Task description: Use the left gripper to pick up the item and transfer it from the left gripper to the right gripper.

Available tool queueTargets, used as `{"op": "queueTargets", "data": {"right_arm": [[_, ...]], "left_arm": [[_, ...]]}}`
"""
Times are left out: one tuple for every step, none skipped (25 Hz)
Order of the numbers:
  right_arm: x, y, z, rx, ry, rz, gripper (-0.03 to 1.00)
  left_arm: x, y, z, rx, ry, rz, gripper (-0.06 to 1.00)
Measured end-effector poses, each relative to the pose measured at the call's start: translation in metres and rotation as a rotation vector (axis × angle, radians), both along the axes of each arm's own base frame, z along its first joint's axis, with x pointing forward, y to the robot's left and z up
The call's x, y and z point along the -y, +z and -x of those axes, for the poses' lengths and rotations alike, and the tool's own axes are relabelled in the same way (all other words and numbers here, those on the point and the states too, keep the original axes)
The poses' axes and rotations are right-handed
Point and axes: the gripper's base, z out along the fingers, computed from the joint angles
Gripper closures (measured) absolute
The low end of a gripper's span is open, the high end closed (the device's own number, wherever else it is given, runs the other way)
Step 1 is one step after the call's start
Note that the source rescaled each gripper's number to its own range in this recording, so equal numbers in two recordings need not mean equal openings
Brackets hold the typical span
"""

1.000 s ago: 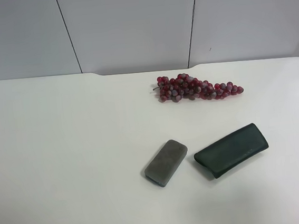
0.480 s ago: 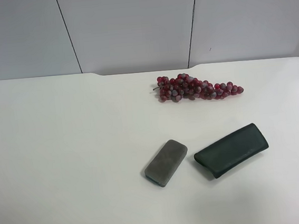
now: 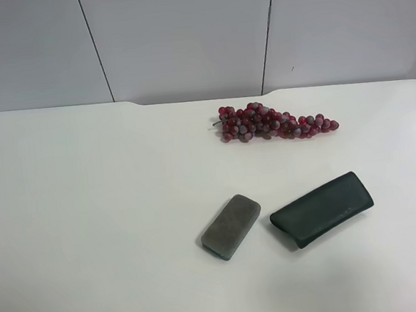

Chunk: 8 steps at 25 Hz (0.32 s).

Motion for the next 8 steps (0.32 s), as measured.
{"op": "queueTargets", "data": {"right_arm": [[0.0000,0.0000,0.0000,0.000,0.000,0.000,-0.03],[0.0000,0.0000,0.0000,0.000,0.000,0.000,-0.03],[0.0000,0.0000,0.0000,0.000,0.000,0.000,-0.03],[0.0000,0.0000,0.0000,0.000,0.000,0.000,-0.03],[0.0000,0.0000,0.0000,0.000,0.000,0.000,-0.03],[0.0000,0.0000,0.0000,0.000,0.000,0.000,-0.03],[0.0000,0.0000,0.0000,0.000,0.000,0.000,-0.03],[0.0000,0.0000,0.0000,0.000,0.000,0.000,-0.03]], "left_arm": [[0.0000,0.0000,0.0000,0.000,0.000,0.000,-0.05],[0.0000,0.0000,0.0000,0.000,0.000,0.000,-0.05],[0.0000,0.0000,0.0000,0.000,0.000,0.000,-0.05],[0.0000,0.0000,0.0000,0.000,0.000,0.000,-0.05],[0.0000,0.0000,0.0000,0.000,0.000,0.000,-0.05],[0.0000,0.0000,0.0000,0.000,0.000,0.000,-0.05],[0.0000,0.0000,0.0000,0.000,0.000,0.000,-0.05],[0.0000,0.0000,0.0000,0.000,0.000,0.000,-0.05]]}}
